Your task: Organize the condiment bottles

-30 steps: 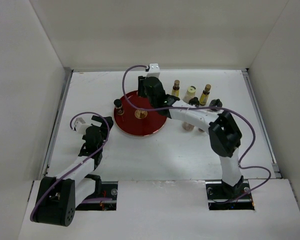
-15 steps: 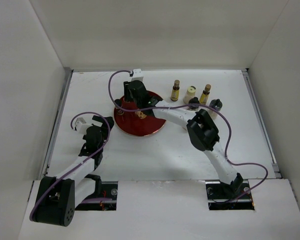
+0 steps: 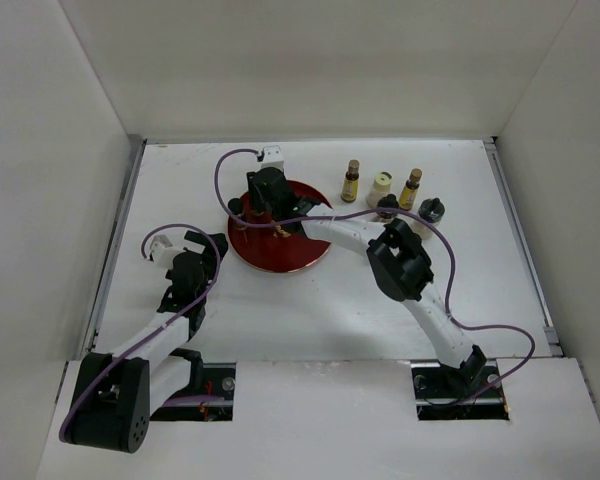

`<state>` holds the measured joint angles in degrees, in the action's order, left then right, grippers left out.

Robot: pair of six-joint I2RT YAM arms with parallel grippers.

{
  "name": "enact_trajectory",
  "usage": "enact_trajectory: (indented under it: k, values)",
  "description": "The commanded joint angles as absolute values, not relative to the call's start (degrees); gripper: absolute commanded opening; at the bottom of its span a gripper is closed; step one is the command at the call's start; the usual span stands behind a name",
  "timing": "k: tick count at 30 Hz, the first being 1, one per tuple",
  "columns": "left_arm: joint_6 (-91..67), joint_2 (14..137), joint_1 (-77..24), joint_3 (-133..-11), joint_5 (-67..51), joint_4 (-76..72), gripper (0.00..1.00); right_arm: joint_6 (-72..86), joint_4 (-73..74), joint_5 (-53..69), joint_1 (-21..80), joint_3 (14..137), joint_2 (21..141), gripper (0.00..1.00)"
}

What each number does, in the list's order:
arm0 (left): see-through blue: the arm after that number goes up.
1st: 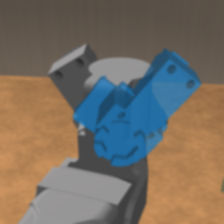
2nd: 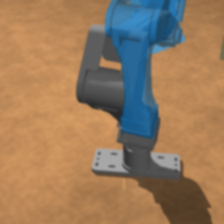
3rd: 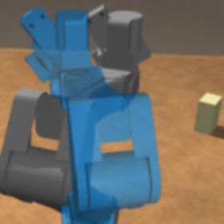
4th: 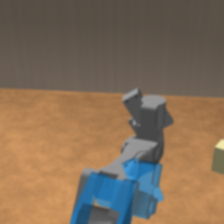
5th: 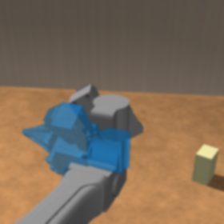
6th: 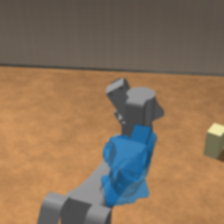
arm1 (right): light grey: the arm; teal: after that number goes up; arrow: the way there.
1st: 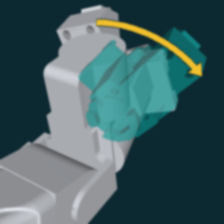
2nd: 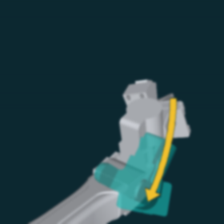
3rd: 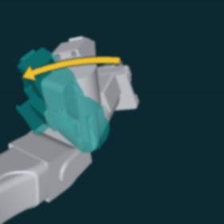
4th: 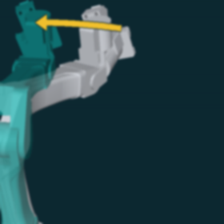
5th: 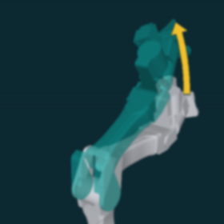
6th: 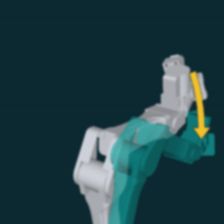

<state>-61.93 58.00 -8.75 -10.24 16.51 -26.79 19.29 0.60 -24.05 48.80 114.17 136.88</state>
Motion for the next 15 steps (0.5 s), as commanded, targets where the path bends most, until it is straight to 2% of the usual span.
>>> enact_trajectory:
  k: [1, 3, 6, 8, 15]
  values:
    - [-61.6, 58.3, -8.6, -10.5, 16.9, -29.7, 1.0, 19.9, -1.3, -25.1, 49.4, 114.5, 136.8, 0.38]
    - [-61.7, 57.9, -8.6, -10.5, 16.5, -29.7, 1.0, 20.1, -1.6, -25.1, 49.5, 114.5, 137.0, 0.42]
    - [-61.3, 57.8, -8.6, -10.5, 17.2, -29.7, 1.0, 20.7, -1.8, -24.9, 49.6, 114.5, 137.1, 0.56]
    - [-61.3, 58.0, -8.1, -10.5, 17.1, -29.4, 1.0, 20.7, -1.8, -25.0, 49.6, 114.4, 136.8, 0.61]
    - [-61.3, 57.6, -8.0, -10.4, 16.7, -29.4, 1.0, 21.5, -2.4, -24.9, 49.6, 112.4, 135.8, 0.61]
